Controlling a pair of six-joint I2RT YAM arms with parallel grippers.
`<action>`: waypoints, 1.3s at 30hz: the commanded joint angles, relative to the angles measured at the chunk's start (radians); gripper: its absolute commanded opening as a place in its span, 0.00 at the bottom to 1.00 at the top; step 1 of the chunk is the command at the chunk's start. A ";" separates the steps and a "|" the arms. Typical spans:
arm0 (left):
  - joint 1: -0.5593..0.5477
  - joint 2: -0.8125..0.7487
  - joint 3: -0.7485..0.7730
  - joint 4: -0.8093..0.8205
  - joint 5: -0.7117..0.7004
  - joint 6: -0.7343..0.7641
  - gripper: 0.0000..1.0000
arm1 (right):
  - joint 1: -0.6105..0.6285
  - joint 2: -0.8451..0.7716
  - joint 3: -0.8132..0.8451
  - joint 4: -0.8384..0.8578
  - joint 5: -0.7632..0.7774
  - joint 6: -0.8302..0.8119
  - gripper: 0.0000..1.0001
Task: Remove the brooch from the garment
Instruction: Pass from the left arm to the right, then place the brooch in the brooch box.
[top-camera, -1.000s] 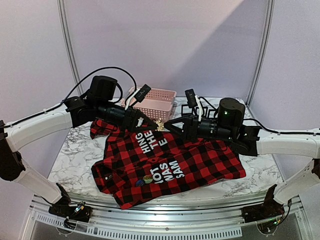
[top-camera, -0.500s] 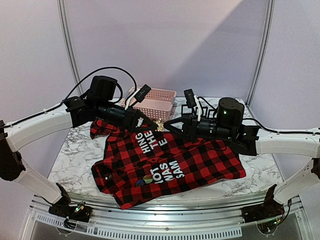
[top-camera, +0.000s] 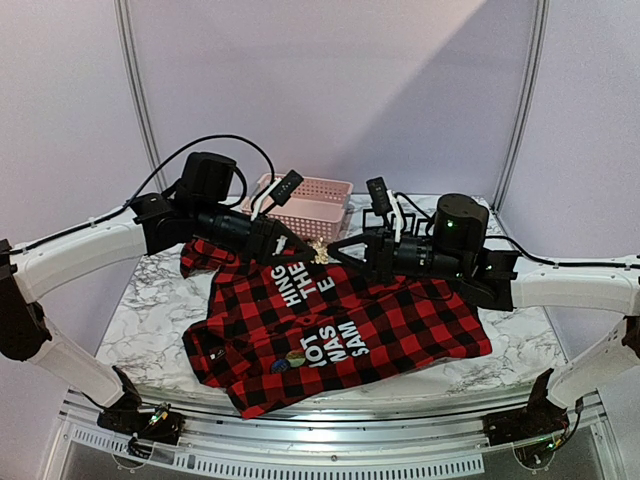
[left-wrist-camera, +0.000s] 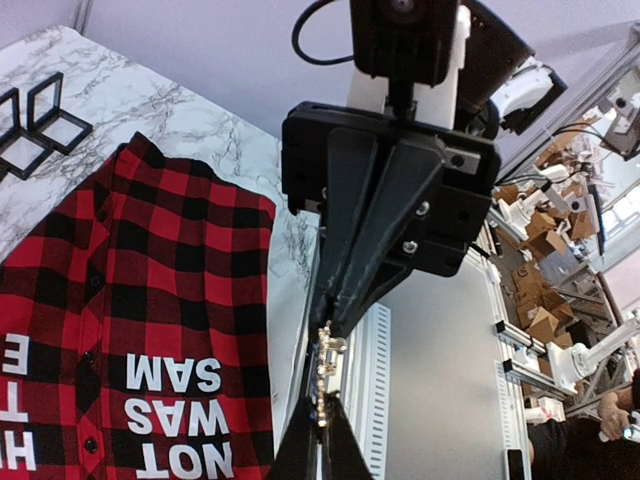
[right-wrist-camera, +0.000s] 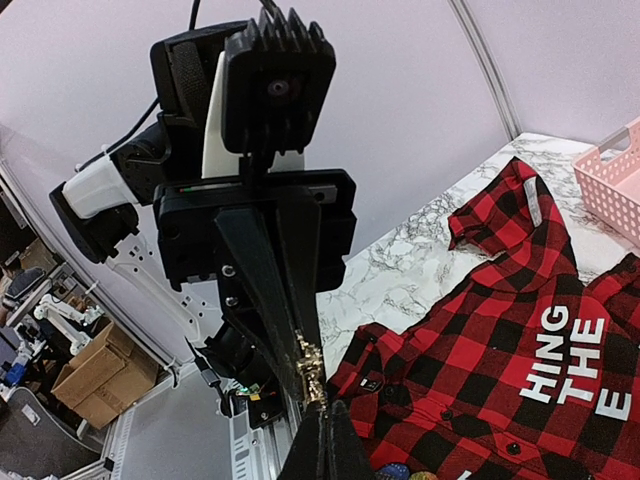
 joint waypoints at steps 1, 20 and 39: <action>0.004 0.011 0.022 0.005 0.004 0.006 0.00 | -0.008 0.004 0.012 0.004 0.009 -0.005 0.00; 0.151 -0.199 0.012 -0.055 -0.347 0.072 0.99 | -0.027 -0.072 0.149 -0.522 0.463 -0.140 0.00; 0.544 -0.298 -0.187 -0.008 -0.476 -0.107 0.99 | -0.359 0.100 0.379 -0.968 0.759 -0.328 0.00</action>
